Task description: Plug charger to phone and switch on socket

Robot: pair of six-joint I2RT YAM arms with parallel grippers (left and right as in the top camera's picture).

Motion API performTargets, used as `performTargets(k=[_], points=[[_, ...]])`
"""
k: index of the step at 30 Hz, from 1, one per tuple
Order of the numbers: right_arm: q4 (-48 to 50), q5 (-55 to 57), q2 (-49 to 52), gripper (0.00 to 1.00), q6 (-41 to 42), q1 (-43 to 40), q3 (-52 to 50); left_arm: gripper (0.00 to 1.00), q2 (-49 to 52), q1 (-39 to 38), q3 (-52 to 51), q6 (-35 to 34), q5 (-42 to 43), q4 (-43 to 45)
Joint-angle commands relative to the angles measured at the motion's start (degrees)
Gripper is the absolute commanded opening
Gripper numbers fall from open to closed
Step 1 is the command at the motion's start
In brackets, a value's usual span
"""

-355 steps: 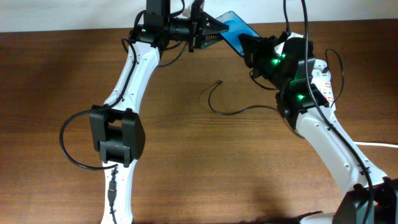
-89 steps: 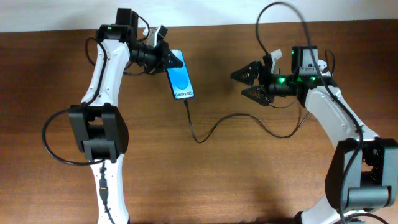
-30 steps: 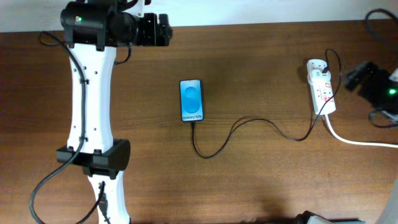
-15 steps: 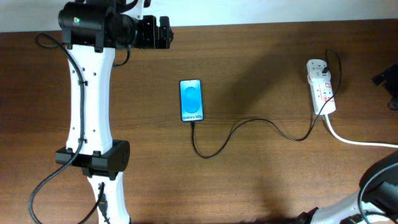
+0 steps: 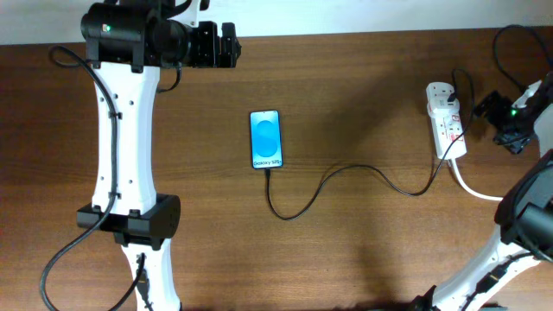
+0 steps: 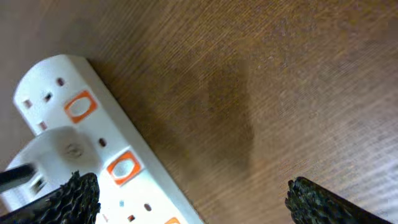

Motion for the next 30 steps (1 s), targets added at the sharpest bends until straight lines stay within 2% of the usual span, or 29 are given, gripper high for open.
performTargets(k=[1, 8, 17, 30], points=[[1.27, 1.07, 2.99, 0.99, -0.26, 1.55, 0.52, 0.99, -1.7, -0.11, 0.31, 0.5, -0.57, 0.09], [1.97, 8.17, 4.04, 0.99, -1.31, 6.16, 0.52, 0.99, -1.7, -0.11, 0.31, 0.5, -0.55, 0.09], [-2.25, 7.89, 4.07, 0.99, -1.33, 6.23, 0.37, 1.0, -1.7, -0.11, 0.31, 0.5, -0.55, 0.09], [-1.53, 4.87, 4.22, 0.99, -1.33, 7.45, -3.58, 1.0, -1.7, -0.11, 0.31, 0.5, -0.55, 0.09]])
